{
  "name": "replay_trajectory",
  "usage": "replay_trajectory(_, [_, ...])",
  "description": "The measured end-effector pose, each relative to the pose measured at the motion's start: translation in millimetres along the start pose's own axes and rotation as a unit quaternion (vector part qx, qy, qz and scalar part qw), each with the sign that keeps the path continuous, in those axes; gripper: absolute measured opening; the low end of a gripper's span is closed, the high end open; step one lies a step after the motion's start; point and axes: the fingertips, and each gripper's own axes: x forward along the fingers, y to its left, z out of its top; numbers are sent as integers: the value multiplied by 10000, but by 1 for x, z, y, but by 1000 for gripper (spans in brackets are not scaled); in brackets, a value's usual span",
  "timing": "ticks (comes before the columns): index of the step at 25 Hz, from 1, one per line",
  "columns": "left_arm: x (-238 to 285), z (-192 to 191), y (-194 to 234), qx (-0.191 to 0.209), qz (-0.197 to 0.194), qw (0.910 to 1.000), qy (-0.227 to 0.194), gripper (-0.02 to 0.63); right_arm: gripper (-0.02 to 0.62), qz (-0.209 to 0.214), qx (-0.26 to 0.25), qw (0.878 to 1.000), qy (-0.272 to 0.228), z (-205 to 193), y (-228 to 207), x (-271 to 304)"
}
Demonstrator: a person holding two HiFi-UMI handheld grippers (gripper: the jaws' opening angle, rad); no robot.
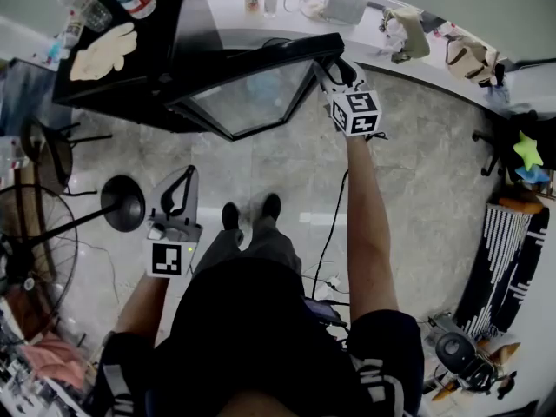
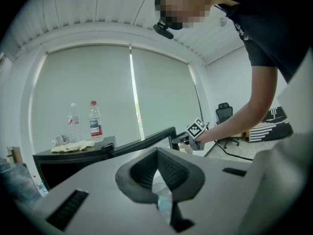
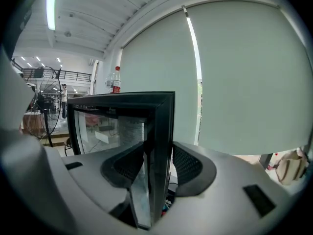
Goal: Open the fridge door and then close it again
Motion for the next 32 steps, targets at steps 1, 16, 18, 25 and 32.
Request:
replay_trajectory(1, [-1, 0, 0, 18, 0, 10000, -6, 23, 192, -9, -8, 10000, -5, 0, 0, -1])
replay_trajectory(16, [-3, 8, 1, 47, -35, 9999, -152, 23, 73, -403, -384, 9981, -245, 17, 23, -62])
replay_trajectory(18, [-4, 7, -1, 39, -60, 9999, -114, 23, 40, -410, -389, 9980, -298, 19, 34, -72])
replay_trajectory(25, [-4, 14, -2, 33, -96, 9997, -218, 23, 20, -436, -229, 9977, -462, 27, 66, -103])
replay_trajectory(32, [-9, 22, 2, 49, 13, 9992, -393, 23, 18, -719, 25, 9955, -622, 39, 100, -144])
